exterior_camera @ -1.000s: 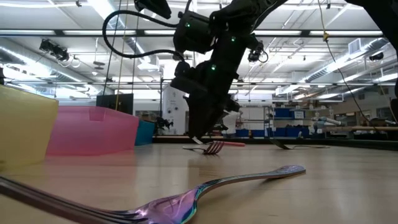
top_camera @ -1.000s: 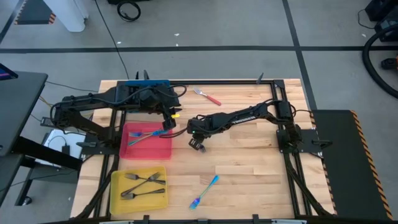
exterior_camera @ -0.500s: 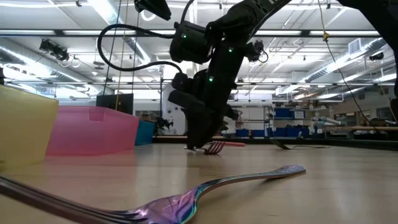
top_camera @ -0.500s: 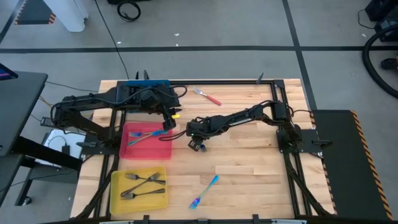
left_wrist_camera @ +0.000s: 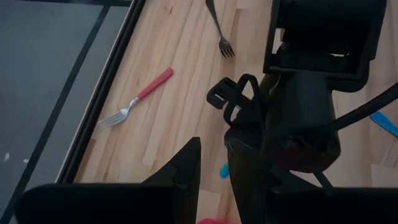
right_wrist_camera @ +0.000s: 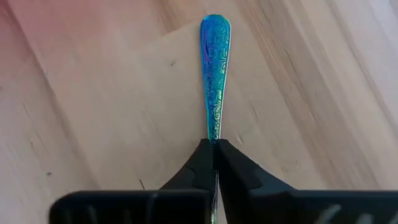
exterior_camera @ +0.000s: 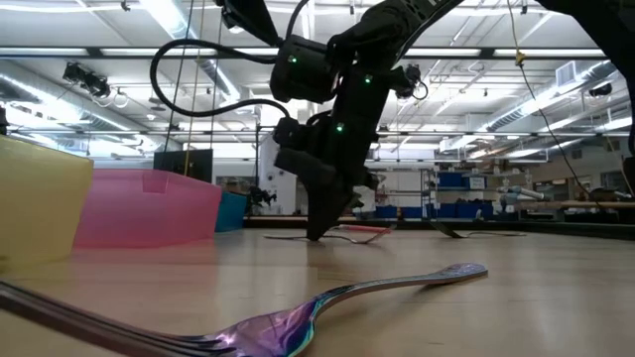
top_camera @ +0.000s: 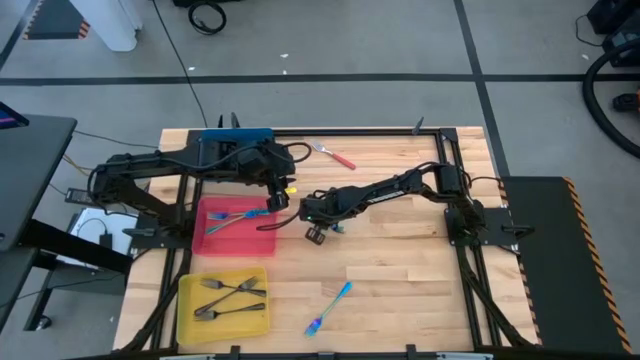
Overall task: Sort silverware by color (type)
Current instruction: Put the blue fork into the pink bin
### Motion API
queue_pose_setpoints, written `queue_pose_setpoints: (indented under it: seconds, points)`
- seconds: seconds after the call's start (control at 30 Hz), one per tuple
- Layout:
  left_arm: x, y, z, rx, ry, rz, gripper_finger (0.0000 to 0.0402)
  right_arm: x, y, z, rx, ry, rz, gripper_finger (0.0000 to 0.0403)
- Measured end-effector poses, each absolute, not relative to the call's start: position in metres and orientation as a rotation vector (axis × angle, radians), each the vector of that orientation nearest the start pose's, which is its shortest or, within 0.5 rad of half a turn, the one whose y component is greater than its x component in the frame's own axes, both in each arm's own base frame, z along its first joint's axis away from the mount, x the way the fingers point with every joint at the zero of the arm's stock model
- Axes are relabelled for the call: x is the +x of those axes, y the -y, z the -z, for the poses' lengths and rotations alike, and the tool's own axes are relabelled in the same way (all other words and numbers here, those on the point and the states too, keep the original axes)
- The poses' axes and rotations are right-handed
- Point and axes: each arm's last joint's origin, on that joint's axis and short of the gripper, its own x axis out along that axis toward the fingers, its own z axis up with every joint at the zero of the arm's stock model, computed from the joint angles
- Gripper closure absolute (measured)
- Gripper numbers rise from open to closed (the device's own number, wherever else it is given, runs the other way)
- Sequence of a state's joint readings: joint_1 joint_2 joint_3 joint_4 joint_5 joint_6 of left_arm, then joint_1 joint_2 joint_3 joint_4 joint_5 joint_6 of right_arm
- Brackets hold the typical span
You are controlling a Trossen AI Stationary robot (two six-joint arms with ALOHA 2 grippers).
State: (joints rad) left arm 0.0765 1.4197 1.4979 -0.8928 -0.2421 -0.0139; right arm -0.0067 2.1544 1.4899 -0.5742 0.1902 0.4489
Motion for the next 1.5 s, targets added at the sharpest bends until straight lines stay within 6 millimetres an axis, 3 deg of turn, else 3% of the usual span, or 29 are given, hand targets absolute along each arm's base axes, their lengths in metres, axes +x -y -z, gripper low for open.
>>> queue_pose_setpoints:
  seconds: [0.27, 0.43, 0.7, 0.9, 1.0, 1.17, 1.33, 1.5]
  points:
    - [0.284, -0.029, -0.373, 0.055, -0.818, -0.306, 0.0322, 0.424, 0.009, -0.132, 0.206, -1.193, 0.397, 0.0395]
    - [0.282, -0.031, -0.372, 0.054, -0.847, -0.312, 0.0322, 0.414, 0.01, -0.151, 0.168, -1.215, 0.391, 0.0395]
    - [0.275, -0.046, -0.37, 0.032, -0.889, -0.365, 0.0322, 0.39, 0.004, -0.216, 0.111, -1.13, 0.443, 0.0396]
    - [0.27, -0.053, -0.369, 0.013, -0.925, -0.393, 0.0322, 0.345, -0.01, -0.279, 0.066, -1.071, 0.538, 0.0396]
    - [0.271, -0.054, -0.37, -0.002, -0.904, -0.403, 0.0322, 0.32, -0.018, -0.313, 0.059, -0.954, 0.611, 0.0396]
    - [0.279, -0.053, -0.368, -0.011, -0.853, -0.383, 0.0322, 0.285, -0.036, -0.353, 0.024, -0.788, 0.624, 0.0396]
    - [0.288, -0.047, -0.339, -0.016, -0.796, -0.341, 0.0322, 0.259, -0.055, -0.376, -0.022, -0.66, 0.624, 0.0396]
    - [0.299, -0.043, -0.297, -0.013, -0.701, -0.323, 0.0322, 0.252, -0.075, -0.379, -0.102, -0.587, 0.649, 0.0396]
